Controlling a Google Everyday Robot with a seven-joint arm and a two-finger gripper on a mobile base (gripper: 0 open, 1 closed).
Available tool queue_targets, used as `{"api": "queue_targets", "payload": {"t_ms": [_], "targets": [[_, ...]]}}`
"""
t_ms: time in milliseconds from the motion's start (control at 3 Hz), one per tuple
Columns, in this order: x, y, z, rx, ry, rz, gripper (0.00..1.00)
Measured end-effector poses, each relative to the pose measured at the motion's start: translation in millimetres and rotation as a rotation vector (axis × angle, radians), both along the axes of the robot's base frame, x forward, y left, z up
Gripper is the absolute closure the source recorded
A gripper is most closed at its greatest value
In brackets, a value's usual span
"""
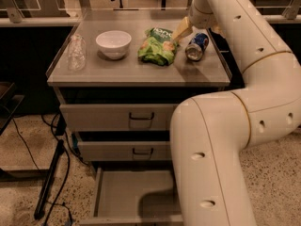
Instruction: Place pepsi can into bottom drawer
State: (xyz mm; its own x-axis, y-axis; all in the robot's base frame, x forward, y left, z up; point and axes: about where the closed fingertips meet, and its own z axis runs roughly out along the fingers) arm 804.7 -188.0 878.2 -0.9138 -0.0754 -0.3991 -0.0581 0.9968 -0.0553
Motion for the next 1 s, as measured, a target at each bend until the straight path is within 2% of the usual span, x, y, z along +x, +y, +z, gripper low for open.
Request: {"api": "queue_targets", "payload": {"t_ms": [1000], "targets": [[15,-7,-34,-0.034,0.025,-0.064,0.00]]}}
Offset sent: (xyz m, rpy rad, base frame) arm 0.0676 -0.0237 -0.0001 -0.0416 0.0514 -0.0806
